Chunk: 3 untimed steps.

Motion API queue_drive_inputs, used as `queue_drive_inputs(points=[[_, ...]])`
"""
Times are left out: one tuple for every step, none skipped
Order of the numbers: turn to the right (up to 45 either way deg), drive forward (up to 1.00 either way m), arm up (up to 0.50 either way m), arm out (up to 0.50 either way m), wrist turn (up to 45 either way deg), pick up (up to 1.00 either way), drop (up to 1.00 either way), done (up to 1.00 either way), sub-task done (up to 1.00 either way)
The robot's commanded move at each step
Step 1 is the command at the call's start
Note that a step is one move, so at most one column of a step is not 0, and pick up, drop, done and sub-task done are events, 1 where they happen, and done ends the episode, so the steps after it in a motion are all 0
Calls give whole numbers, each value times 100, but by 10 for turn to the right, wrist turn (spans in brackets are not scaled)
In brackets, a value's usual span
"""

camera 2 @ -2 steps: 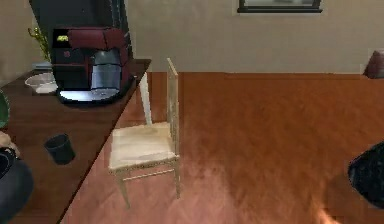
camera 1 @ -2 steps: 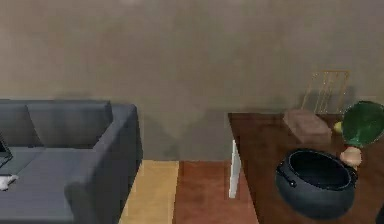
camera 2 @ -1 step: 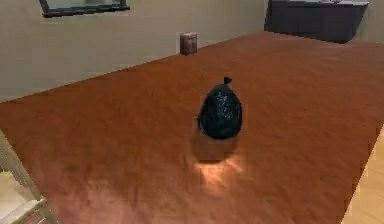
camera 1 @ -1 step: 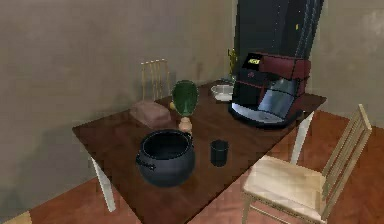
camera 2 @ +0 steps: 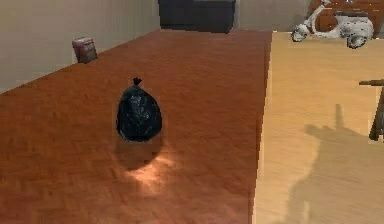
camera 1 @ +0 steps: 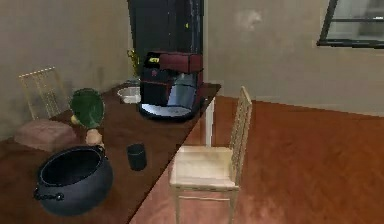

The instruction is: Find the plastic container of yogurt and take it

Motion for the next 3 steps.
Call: queue_drive_inputs(points=[[30, 0, 0, 0, 0, 0, 0, 0, 0], [0, 55, 0, 0, 0, 0, 0, 0, 0], [-450, 0, 0, 0, 0, 0, 0, 0, 0]])
